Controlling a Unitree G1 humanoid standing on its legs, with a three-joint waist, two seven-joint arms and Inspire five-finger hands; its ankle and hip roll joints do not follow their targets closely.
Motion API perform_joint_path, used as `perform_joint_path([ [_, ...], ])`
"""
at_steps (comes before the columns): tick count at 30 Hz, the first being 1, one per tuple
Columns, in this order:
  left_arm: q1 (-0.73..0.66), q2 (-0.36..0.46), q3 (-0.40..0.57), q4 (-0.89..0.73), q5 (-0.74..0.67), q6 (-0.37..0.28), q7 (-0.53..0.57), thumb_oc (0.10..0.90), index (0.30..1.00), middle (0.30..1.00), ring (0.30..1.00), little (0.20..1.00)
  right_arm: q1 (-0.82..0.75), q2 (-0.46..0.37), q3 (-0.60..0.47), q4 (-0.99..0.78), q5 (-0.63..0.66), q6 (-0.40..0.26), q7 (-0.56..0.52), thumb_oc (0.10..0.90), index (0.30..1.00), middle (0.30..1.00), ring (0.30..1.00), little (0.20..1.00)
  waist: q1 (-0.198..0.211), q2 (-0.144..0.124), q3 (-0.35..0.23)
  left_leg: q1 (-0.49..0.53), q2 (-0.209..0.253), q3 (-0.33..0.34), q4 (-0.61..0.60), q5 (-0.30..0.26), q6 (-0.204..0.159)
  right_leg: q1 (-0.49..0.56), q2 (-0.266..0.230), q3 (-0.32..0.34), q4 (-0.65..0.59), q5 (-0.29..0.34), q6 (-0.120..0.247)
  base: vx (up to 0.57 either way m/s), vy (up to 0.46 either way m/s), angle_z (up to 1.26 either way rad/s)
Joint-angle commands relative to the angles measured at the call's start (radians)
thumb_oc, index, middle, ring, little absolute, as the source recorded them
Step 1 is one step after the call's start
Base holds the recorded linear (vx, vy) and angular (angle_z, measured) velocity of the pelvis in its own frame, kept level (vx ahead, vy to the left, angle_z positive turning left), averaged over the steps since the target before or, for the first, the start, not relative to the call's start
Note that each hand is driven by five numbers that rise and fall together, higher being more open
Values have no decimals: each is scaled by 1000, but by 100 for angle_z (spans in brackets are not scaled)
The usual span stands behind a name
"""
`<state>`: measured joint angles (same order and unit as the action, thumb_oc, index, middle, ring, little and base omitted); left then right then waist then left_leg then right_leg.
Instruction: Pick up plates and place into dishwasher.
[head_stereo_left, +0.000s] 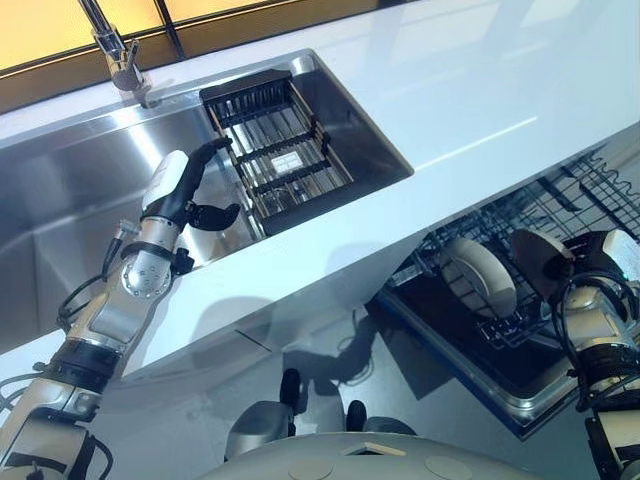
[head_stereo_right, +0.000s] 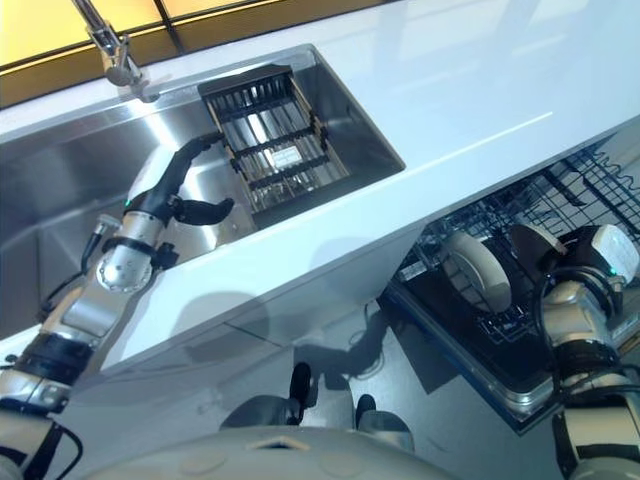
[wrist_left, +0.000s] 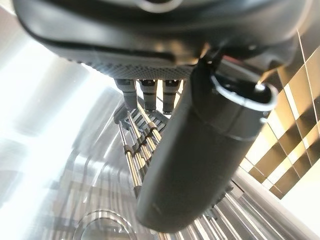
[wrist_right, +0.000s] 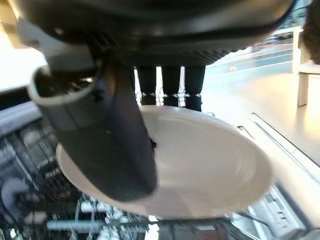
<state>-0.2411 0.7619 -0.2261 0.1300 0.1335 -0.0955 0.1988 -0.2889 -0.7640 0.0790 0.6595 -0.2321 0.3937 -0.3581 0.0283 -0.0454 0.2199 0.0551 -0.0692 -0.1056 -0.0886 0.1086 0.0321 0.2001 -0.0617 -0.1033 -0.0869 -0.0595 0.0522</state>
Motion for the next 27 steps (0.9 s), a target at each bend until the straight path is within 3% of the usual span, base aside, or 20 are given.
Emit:
perform_joint_path([
  [1, -18, -14, -26, -70, 4, -89, 40, 800, 900, 900, 900, 900, -68, -120, 45, -9, -44, -8, 4, 100, 300, 300, 300, 200, 38, 26, -14, 18, 13, -13, 17, -73, -8, -142, 55, 0, 116, 70, -2, -44, -26, 5],
  [13, -141, -5, -68, -57, -6, -103, 81, 800, 900, 900, 900, 900, -237, -107, 149, 36, 50, 64, -3, 100, 300, 300, 300, 200, 52, 33, 82, -55, 13, -24, 26, -59, -23, -187, 54, 4, 95, 80, -5, -89, -16, 5],
  [14, -145, -5, -70, -58, -3, -103, 83, 800, 900, 900, 900, 900, -244, -107, 153, 47, 62, 67, -5, 355, 519, 519, 519, 455, 53, 33, 86, -59, 13, -25, 26, -58, -23, -190, 54, 3, 94, 81, -5, -77, -1, 2],
  [15, -152, -3, -73, -60, -5, -102, 85, 800, 900, 900, 900, 900, -252, -109, 159, 63, 82, 65, -10, 723, 834, 834, 834, 823, 55, 33, 92, -65, 12, -25, 28, -57, -24, -193, 53, 0, 94, 82, -6, -85, 1, 2],
  [16, -166, -3, -79, -58, -6, -102, 86, 800, 900, 900, 900, 900, -276, -107, 167, 92, 107, 70, -12, 800, 900, 900, 900, 900, 58, 33, 100, -72, 11, -29, 29, -54, -25, -199, 53, -3, 95, 83, -8, -82, 2, 1],
  [27, -173, -13, -86, -48, 9, -99, 95, 800, 900, 900, 900, 900, -304, -98, 150, 116, 199, 76, -29, 800, 900, 900, 900, 900, 58, 31, 103, -73, 7, -27, 28, -52, -26, -208, 50, -9, 106, 82, -12, -20, 16, 2],
])
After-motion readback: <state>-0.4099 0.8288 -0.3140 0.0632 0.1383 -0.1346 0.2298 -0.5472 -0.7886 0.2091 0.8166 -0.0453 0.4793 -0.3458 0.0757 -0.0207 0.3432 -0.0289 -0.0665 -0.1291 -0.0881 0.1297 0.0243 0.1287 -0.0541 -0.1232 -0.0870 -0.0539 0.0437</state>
